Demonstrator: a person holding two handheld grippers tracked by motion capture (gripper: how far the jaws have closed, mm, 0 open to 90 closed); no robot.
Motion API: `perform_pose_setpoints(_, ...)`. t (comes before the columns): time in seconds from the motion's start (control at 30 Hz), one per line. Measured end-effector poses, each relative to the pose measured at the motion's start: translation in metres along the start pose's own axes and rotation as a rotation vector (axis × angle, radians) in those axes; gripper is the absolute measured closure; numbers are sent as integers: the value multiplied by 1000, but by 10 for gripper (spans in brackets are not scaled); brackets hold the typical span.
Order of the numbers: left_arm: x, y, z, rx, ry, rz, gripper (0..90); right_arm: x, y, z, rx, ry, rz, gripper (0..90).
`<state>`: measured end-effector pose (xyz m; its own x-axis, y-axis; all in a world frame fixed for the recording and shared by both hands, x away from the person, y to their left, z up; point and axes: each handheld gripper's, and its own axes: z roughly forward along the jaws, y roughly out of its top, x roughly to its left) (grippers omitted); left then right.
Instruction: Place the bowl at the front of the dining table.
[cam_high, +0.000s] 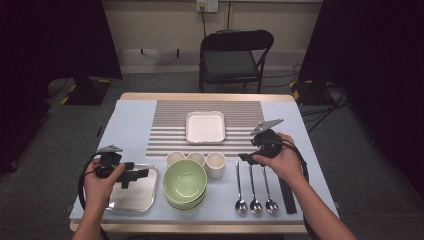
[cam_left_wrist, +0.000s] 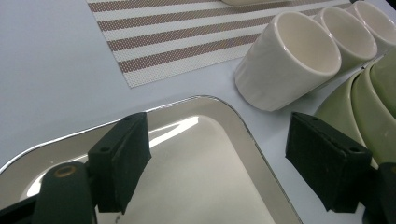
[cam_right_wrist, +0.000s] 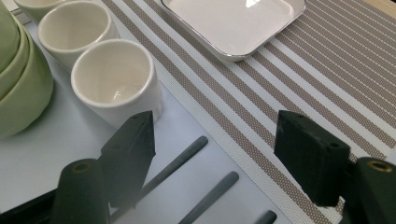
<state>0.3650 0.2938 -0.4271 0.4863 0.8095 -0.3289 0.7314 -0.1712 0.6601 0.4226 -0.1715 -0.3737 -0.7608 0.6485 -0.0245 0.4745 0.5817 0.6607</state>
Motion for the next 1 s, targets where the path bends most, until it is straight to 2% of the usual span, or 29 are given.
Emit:
perform_pose_setpoints(0.47, 0, 0, 0, 3, 1, 3, 217, 11, 15, 5, -8, 18, -31, 285)
perform_pose_setpoints(1.0, 0, 0, 1, 0, -9, 7, 217, 19, 26, 6, -20, 31, -45, 285)
